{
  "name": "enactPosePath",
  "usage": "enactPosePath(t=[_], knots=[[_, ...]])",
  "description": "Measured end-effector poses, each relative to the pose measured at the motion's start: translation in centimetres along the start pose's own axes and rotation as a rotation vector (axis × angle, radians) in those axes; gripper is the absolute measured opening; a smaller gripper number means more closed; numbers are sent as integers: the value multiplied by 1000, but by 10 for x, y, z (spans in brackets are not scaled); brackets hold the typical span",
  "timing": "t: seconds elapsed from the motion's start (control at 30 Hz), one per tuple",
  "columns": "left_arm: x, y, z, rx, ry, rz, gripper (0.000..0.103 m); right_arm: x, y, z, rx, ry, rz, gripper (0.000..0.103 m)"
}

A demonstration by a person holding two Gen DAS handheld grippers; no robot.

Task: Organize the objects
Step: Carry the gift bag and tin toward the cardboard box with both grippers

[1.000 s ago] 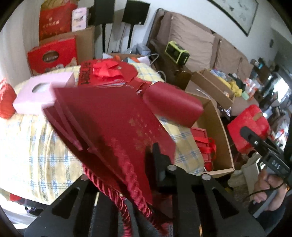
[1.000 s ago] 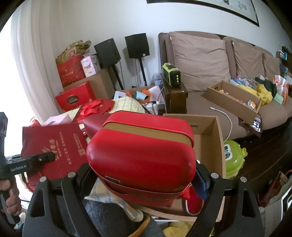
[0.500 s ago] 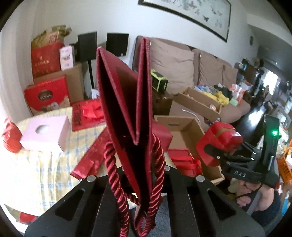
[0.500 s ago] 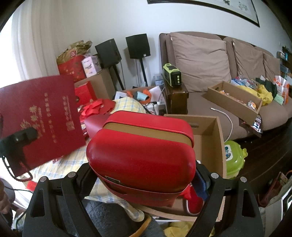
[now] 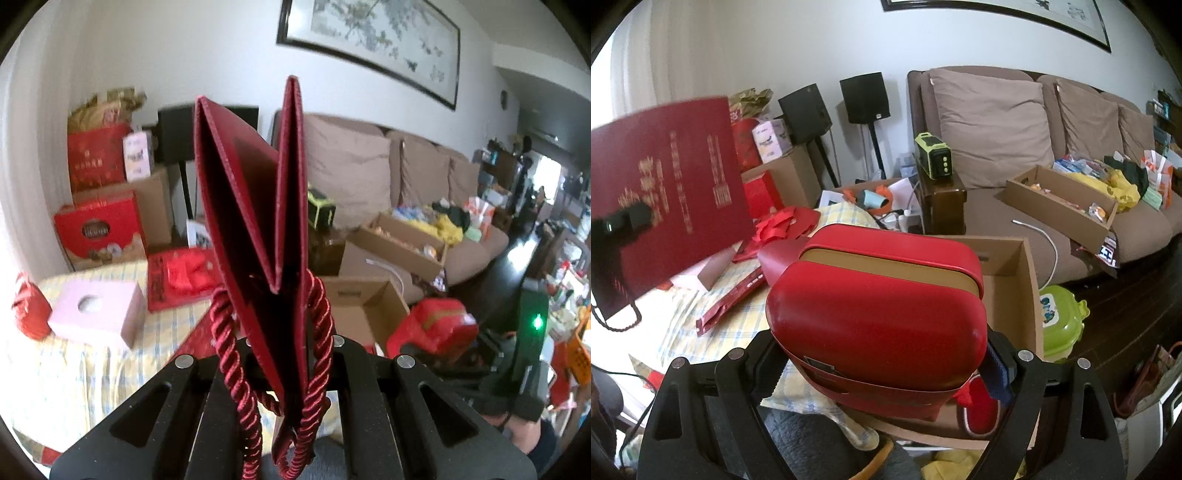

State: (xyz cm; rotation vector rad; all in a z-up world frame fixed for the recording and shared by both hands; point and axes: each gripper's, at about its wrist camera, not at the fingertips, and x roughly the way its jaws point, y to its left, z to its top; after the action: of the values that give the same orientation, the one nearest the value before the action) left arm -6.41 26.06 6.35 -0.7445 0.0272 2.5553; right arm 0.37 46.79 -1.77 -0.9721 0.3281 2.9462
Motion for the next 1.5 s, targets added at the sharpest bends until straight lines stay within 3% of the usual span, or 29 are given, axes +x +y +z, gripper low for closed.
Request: enactPosePath(t=[0.27,0.4,0.53,0.8,0.9,1.07,1.2,1.3,1.5], knots=[[24,-9,33,-49,-36,-29,4,-4,-11,2,23,-12,-13,88],[35,-19,51,-78,-97,-28,4,-6,-18,4,33,-18,-21,88],[43,-30,44,-72,-141,4,4,-4,-29,3,53,-14,-35,88],[76,-46,-2,-84,-34,-55,5,2,-45,1,106,2,-44,88],[86,-51,-1,-113,-24,-74,5,1,-48,2,114,-2,-42,88],[102,-68,13,-66,-32,-79,5,7,-58,1,129,-3,-49,88],[113,-79,22,-78,-58,-82,5,21,-71,-9,131,6,-98,88],[123,-76,14,-105,-40,-105,5,27,-81,-16,133,11,-136,88],[145,-72,-2,-150,-3,-147,5,23,-91,-19,128,-52,-132,88]])
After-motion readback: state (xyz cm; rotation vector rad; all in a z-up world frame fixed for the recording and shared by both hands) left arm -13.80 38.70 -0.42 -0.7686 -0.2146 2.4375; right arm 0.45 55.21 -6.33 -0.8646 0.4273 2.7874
